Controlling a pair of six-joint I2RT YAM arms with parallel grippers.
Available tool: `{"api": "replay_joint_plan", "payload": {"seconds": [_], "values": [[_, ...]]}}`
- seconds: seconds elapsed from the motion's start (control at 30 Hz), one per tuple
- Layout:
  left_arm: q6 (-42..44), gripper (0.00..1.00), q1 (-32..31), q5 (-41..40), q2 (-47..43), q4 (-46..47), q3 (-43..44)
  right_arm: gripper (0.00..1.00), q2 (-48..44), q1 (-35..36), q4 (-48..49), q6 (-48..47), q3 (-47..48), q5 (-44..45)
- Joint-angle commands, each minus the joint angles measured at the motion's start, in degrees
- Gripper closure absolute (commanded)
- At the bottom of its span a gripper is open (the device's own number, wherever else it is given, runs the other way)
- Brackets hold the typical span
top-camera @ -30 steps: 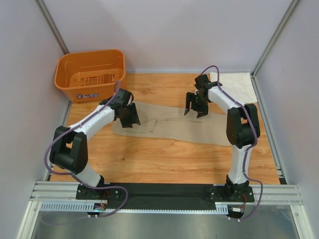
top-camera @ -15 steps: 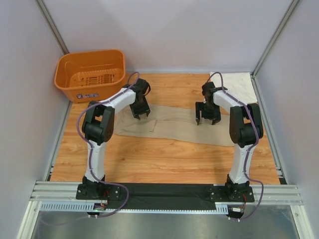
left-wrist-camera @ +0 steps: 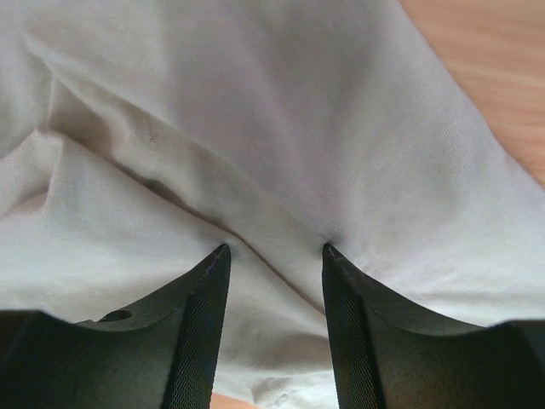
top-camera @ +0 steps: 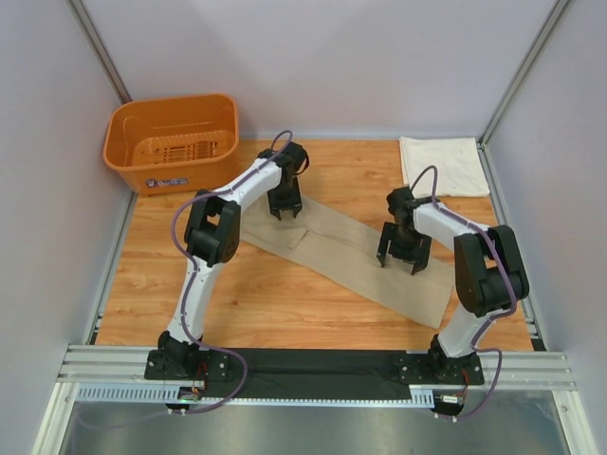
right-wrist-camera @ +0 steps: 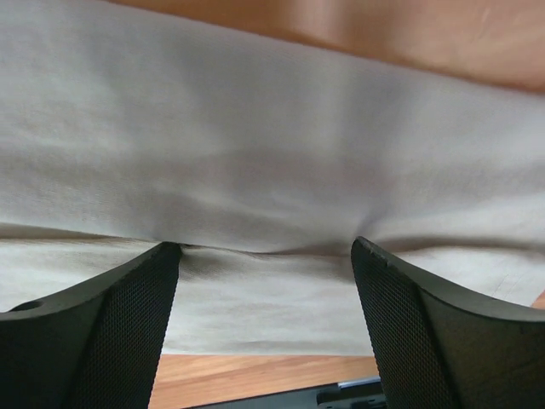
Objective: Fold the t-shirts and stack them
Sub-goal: Fold the tshirt
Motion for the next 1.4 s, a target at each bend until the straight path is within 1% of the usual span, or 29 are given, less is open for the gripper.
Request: {"api": "replay_joint_plan", "payload": {"seconds": [0.0,0.03,0.07,0.1,0.17,0.2,0.27,0.3,0.33,0.37,0.4,0.47,0.5,0.57,0.6,0.67,0.73,0.8,0.83,0.9,1.0,1.07,1.1,1.17,1.2,1.27,1.3,1.33,1.37], "values": [[7.19,0.46,-0.33,1.75,5.78,3.72,4.48,0.17,-4.43,3.5,-0.05,6.06,-5.2,0.64],[8.17,0.46,-0.25,3.93,6.56,5.12,5.19,0.17,-4.97,5.6,0.12,6.51,-5.65,0.2],[9.4,0.46,-0.25,5.86,6.92,9.22,5.89,0.17,-5.58,6.58,0.56,7.21,-6.09,-0.76],[11.67,0.46,-0.25,10.67,7.36,11.44,6.24,0.16,-5.93,7.54,0.82,8.35,-6.53,-1.2],[12.83,0.46,-0.16,14.57,9.46,14.35,9.12,0.16,-7.08,10.62,2.31,9.5,-7.93,-2.69],[13.36,0.46,-0.16,15.45,10.43,13.93,10.89,0.16,-7.34,11.5,3.28,10.02,-8.46,-3.22],[13.54,0.45,0.63,17.3,13.42,14.36,14.93,0.16,-7.52,13.87,6.34,11.87,-9.96,-5.15],[12.93,0.45,0.98,20.62,14.73,17.06,15.56,0.16,-6.56,15.27,8.1,12.83,-10.13,-5.77],[12.23,0.45,1.68,22.82,15.18,17.09,15.56,0.16,-5.94,15.98,8.73,13.28,-9.96,-8.13],[11.62,0.45,2.38,25.02,15.71,21.09,15.65,0.16,-4.89,16.6,9.52,13.89,-9.61,-9.02],[10.3,0.45,3.78,27.74,16.06,22.87,15.83,0.16,-3.93,17.22,10.22,14.42,-9.09,-10.16],[9.5,0.45,5.11,30.21,17.9,27.34,17.4,0.16,-0.43,19.06,11.9,16.18,-6.64,-13.32],[9.33,0.45,6.25,32.4,18.61,28.5,18.54,0.15,0.64,19.68,12.51,16.79,-5.66,-14.47],[9.32,0.43,7.05,33.91,21.24,30.09,22.31,0.15,4.06,21.0,13.83,18.63,-2.25,-18.23],[8.28,0.43,8.01,37.14,22.9,31.05,23.46,0.15,5.21,21.96,14.18,19.08,-1.01,-19.48],[8.35,0.41,8.54,38.31,23.53,32.81,26.1,0.15,8.02,22.67,14.45,19.35,3.54,-23.5],[9.06,0.36,9.07,38.31,22.66,32.12,28.03,0.15,9.26,23.02,13.05,19.08,6.64,-26.85],[9.32,0.34,9.42,38.49,20.47,32.12,27.69,0.15,9.53,23.02,11.73,18.56,8.84,-27.66],[9.5,0.32,9.6,38.32,17.76,31.33,27.35,0.15,8.83,22.85,10.68,18.29,10.15,-27.84],[10.02,0.31,10.21,38.49,14.76,29.76,26.55,0.14,7.69,22.76,9.53,16.63,10.95,-28.36],[10.64,0.29,10.48,38.84,6.0,25.18,24.36,0.14,4.71,22.23,6.46,12.78,11.13,-28.63],[10.99,0.28,9.69,39.28,1.58,23.42,19.54,0.14,1.02,22.06,5.4,10.39,9.47,-27.15],[11.43,0.28,9.34,39.19,-2.88,22.89,17.61,0.14,-0.3,22.06,5.14,9.25,8.51,-26.18],[12.92,0.28,8.46,38.41,-6.94,20.18,12.07,0.14,-3.72,21.97,4.78,6.08,5.88,-24.24],[13.28,0.29,7.41,37.45,-10.97,19.21,10.05,0.15,-4.35,21.97,4.26,5.47,4.99,-23.89],[14.33,0.32,6.26,37.26,-15.03,17.18,2.76,0.18,-5.58,21.88,4.16,4.41,1.58,-23.97],[14.77,0.36,5.56,36.65,-17.14,16.57,-0.05,0.21,-5.85,21.88,4.51,4.14,0.51,-24.32],[15.21,0.37,4.34,35.6,-21.86,15.78,-6.43,0.29,-6.2,21.88,4.78,3.79,-0.55,-24.23],[15.3,0.39,3.72,34.37,-24.69,16.03,-10.32,0.37,-6.64,21.88,5.22,3.62,-1.43,-23.97]]}}
